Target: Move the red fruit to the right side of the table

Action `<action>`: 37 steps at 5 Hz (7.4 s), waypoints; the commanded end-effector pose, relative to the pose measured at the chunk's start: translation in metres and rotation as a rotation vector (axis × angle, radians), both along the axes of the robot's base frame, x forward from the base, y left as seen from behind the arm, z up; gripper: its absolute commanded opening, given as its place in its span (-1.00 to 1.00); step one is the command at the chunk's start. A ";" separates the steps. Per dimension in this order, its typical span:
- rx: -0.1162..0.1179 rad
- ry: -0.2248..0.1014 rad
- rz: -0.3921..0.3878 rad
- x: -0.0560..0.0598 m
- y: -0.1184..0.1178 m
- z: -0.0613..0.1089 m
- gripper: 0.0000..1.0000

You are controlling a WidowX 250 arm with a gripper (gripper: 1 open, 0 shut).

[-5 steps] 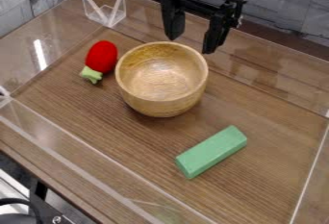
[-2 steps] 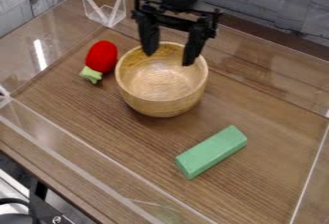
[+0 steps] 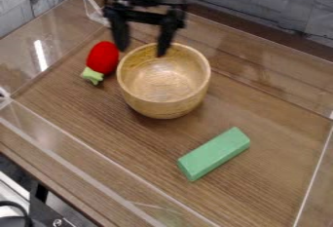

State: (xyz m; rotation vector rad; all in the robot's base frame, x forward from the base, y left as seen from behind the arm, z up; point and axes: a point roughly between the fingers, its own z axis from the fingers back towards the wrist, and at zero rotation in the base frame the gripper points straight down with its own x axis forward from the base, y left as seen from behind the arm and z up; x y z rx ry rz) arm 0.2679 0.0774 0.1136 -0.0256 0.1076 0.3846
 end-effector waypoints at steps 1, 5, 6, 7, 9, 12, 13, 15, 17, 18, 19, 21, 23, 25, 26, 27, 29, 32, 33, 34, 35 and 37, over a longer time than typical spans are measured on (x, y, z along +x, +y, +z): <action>0.018 -0.072 0.011 -0.007 0.045 0.011 1.00; 0.032 -0.083 0.060 0.007 0.092 0.001 1.00; 0.034 -0.081 0.058 0.013 0.091 -0.007 1.00; 0.036 -0.080 0.056 0.018 0.090 -0.013 1.00; 0.041 -0.085 0.119 0.020 0.108 -0.031 1.00; 0.048 -0.093 0.072 0.025 0.096 -0.064 1.00; 0.044 -0.105 0.000 0.027 0.094 -0.072 1.00; 0.032 -0.113 -0.003 0.037 0.096 -0.075 1.00; 0.039 -0.111 0.028 0.043 0.123 -0.091 -1.00; 0.043 -0.137 0.116 0.037 0.113 -0.072 -1.00; 0.043 -0.164 0.201 0.032 0.101 -0.051 -1.00; 0.029 -0.216 0.358 0.045 0.052 0.000 -1.00; -0.016 -0.219 0.281 0.099 -0.033 0.000 -1.00; -0.019 -0.196 0.265 0.108 -0.115 -0.017 -1.00; -0.013 -0.185 0.258 0.109 -0.134 -0.033 -1.00; -0.013 -0.183 0.251 0.107 -0.139 -0.045 -1.00; -0.013 -0.181 0.371 0.104 -0.163 -0.068 -1.00; -0.040 -0.182 0.436 0.101 -0.182 -0.091 -1.00; -0.051 -0.187 0.460 0.100 -0.188 -0.092 -1.00; -0.063 -0.193 0.478 0.099 -0.194 -0.092 -1.00; -0.079 -0.199 0.466 0.098 -0.198 -0.088 -1.00; -0.059 -0.183 0.508 0.090 -0.201 -0.050 1.00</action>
